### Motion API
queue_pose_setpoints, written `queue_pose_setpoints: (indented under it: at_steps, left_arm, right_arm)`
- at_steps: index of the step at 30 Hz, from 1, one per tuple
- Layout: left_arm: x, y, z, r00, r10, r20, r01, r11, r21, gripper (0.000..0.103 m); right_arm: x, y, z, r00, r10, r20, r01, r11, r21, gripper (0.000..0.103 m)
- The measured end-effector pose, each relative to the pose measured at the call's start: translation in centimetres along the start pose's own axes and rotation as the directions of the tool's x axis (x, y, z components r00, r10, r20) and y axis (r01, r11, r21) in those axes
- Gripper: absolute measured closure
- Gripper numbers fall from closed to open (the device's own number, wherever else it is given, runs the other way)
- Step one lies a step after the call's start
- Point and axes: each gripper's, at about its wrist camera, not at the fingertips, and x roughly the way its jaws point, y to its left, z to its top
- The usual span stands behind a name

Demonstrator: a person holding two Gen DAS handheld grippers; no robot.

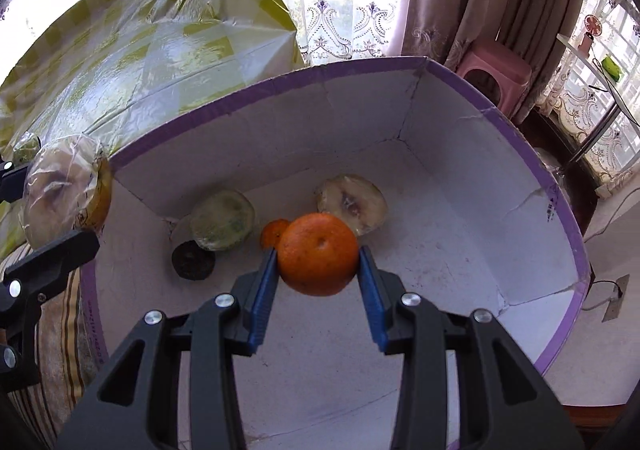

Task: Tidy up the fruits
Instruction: 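Carry the wrapped fruit and tangerine over the box and open both tools, then move both open tools back over the remaining fruits on the table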

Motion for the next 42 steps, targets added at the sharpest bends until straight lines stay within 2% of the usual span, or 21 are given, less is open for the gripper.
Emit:
queue_pose_setpoints:
  at_steps: [6,12,15,20,27,35,36,38,40,42]
  left_arm:
    - [3.6,-2.4,0.1,0.994,-0.038,-0.100,0.046,0.996,0.081,0.043]
    - [6.4,-4.2,0.3,0.983,-0.022,-0.183,0.054,0.984,0.172,0.043]
    - [7.5,-5.1,0.0,0.976,-0.015,-0.216,0.064,0.973,0.223,0.043]
    - [9.2,-5.7,-0.3,0.966,-0.026,-0.259,0.091,0.966,0.241,0.043]
    - [9.8,-5.2,-0.1,0.964,-0.026,-0.265,0.089,0.969,0.229,0.042]
    - [8.3,-4.6,-0.1,0.973,-0.015,-0.231,0.066,0.974,0.216,0.042]
    - [8.1,-4.5,0.0,0.975,-0.014,-0.223,0.064,0.975,0.214,0.041]
    - [7.1,-4.6,-0.1,0.981,-0.020,-0.193,0.061,0.976,0.209,0.037]
    - [5.7,-4.8,0.1,0.989,-0.027,-0.148,0.056,0.978,0.199,0.028]
    - [4.6,-4.6,0.3,0.993,-0.030,-0.113,0.052,0.980,0.193,0.028]
  right_arm:
    - [1.8,-0.3,-0.2,0.997,-0.041,-0.063,0.039,0.999,-0.026,0.063]
    - [3.6,0.0,-0.5,0.991,-0.022,-0.135,0.014,0.998,-0.063,0.063]
    - [4.5,-0.1,-0.9,0.986,-0.039,-0.163,0.029,0.997,-0.065,0.062]
    - [5.0,0.2,-1.2,0.982,-0.037,-0.184,0.025,0.997,-0.068,0.061]
    - [5.3,0.5,-1.3,0.980,-0.032,-0.198,0.020,0.998,-0.063,0.057]
    - [3.9,-0.9,-0.4,0.986,-0.045,-0.161,0.037,0.998,-0.049,0.034]
    - [3.5,-1.0,-0.3,0.988,-0.041,-0.150,0.035,0.998,-0.046,0.032]
    - [2.5,-1.4,0.2,0.992,-0.016,-0.124,0.013,1.000,-0.028,0.021]
    - [1.7,-1.3,0.8,0.994,-0.009,-0.106,0.006,1.000,-0.030,0.020]
    - [0.9,-1.1,1.5,0.996,-0.010,-0.090,0.007,0.999,-0.034,0.019]
